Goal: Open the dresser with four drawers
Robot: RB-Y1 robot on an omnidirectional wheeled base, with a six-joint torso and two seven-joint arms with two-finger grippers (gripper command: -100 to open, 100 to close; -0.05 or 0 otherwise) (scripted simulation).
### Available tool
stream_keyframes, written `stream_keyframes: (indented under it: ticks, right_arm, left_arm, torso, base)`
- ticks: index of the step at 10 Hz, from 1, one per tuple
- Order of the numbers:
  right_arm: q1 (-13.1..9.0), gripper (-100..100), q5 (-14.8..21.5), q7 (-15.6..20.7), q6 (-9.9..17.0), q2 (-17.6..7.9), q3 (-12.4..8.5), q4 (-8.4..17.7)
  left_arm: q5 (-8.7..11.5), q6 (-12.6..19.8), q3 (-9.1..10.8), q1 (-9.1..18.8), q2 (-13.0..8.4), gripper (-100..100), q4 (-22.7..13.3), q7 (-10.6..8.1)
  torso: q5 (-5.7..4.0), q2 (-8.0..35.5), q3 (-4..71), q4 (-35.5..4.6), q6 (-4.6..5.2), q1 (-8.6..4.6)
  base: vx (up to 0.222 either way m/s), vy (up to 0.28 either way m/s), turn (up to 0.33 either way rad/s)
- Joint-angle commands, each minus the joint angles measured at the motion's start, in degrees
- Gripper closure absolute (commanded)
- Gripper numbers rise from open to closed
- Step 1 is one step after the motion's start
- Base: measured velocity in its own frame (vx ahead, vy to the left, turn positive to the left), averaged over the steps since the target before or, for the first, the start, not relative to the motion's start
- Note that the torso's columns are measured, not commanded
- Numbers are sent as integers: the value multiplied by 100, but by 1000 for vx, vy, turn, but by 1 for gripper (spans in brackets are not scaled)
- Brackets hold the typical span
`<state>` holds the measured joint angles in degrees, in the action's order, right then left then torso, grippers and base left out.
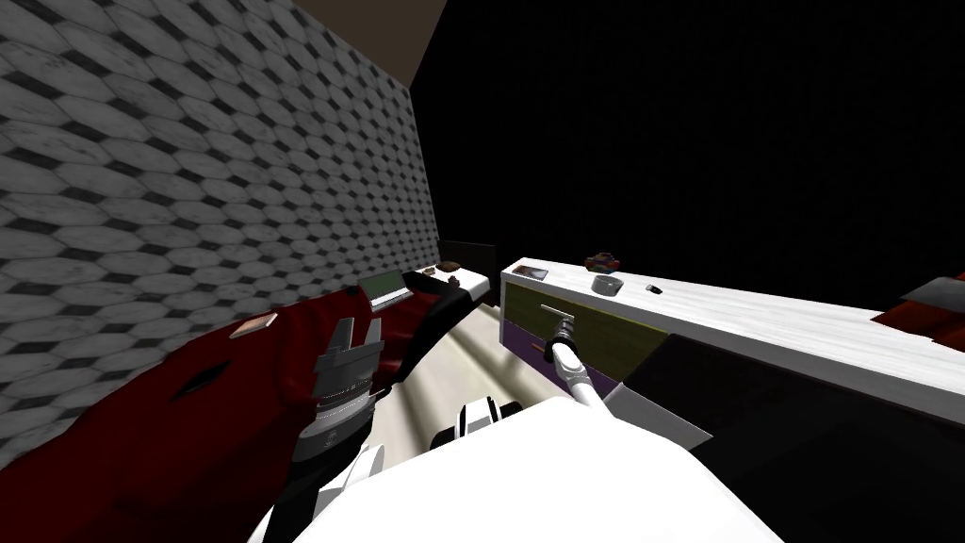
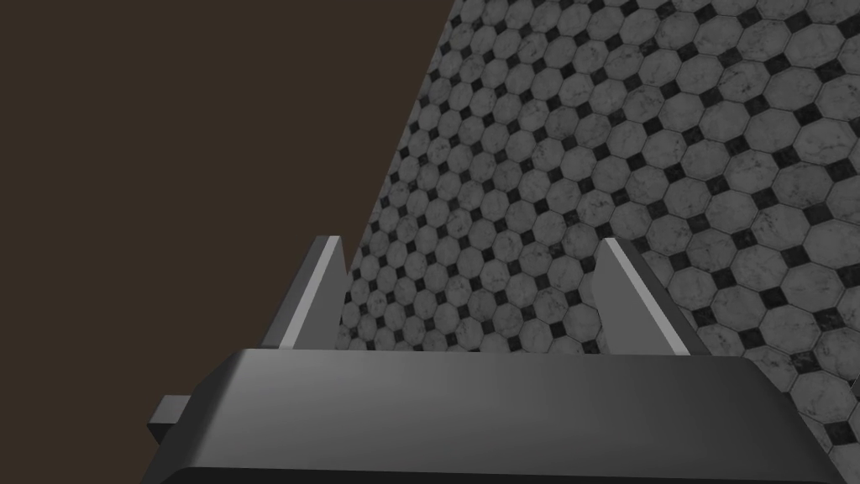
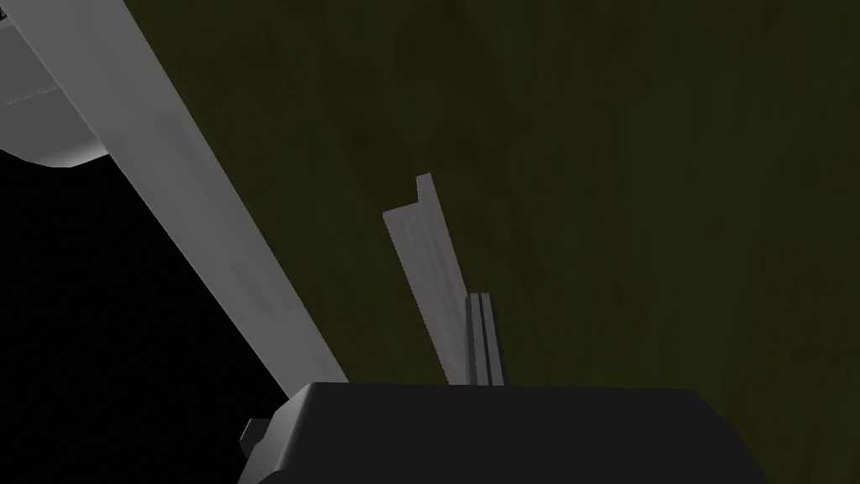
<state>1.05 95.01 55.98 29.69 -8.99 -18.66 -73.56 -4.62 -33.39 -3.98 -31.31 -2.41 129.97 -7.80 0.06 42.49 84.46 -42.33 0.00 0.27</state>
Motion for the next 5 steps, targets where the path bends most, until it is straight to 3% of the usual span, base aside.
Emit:
stream_keyframes:
  ticks: [1, 4, 5]
  right_arm:
    - [-32, 100, -38, 120, -48, 36, -19, -44]
    - [-61, 100, -63, 191, -73, 58, -33, -67]
    - [-197, -100, -229, 180, -82, 52, -70, -31]
  left_arm:
    - [0, 0, -1, 1, 0, 0, 0, 0]
    - [0, 0, -1, 1, 1, 0, 0, 0]
    - [0, 0, 0, 0, 0, 0, 0, 0]
  torso:
    - [4, 3, -4, -3, 0, 3]
    - [-5, -27, 15, 6, -1, -22]
    - [-11, -47, 27, 11, 0, -54]
  base:
    - [-125, 154, -24]
    - [-97, 138, -32]
    - [106, 9, 0]
